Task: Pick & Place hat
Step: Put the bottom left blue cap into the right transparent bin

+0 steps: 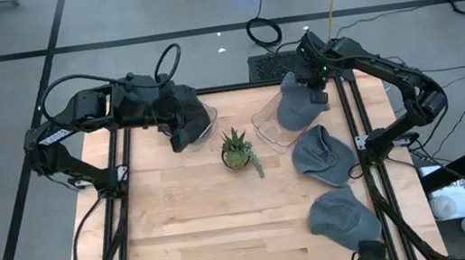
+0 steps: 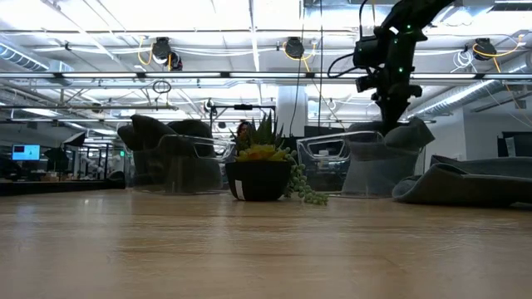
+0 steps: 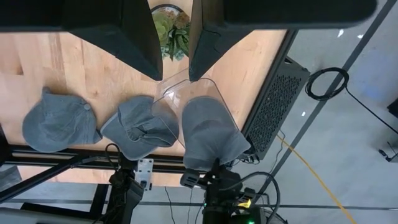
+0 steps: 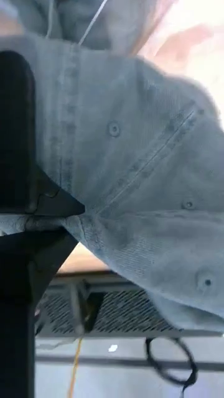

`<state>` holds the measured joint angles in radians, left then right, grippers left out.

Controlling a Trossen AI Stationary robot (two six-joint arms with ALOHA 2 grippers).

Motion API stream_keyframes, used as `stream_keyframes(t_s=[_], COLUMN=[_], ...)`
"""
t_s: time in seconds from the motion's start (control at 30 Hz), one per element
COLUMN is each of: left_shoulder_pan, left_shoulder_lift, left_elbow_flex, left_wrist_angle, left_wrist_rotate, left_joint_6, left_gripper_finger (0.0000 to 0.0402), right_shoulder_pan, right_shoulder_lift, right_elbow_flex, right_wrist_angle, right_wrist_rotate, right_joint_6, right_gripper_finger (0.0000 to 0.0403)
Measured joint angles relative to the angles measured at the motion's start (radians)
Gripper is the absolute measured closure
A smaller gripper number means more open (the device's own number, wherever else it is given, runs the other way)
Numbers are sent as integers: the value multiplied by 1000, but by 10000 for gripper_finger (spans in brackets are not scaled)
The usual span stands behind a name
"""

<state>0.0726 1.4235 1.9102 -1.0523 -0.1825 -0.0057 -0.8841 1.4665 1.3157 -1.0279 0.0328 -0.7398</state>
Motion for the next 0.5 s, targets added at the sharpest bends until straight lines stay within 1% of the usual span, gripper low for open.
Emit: stream_keyframes(t_s=[0.13,0.2,0.27,0.37,0.5], left_shoulder_pan=[0,0,0,0,0], left_shoulder_lift=[0,0,0,0,0], left_elbow_flex=[0,0,0,0,0], left_wrist_angle=[0,0,0,0,1], left_wrist_rotate=[1,2,3,3,29], left_joint_6=[0,0,0,0,13], left_gripper_finger=[314,314,314,314,314], right_shoulder_pan=[0,0,0,2,2], right_shoulder_lift=[0,-5,-20,-61,-120], right_elbow_flex=[-2,-2,-2,-2,-2], right_wrist_angle=[24,24,21,11,25], right_wrist_rotate=[107,152,173,149,60], right_joint_6=[1,-8,-19,-39,-41], right_gripper_finger=[390,382,369,343,310])
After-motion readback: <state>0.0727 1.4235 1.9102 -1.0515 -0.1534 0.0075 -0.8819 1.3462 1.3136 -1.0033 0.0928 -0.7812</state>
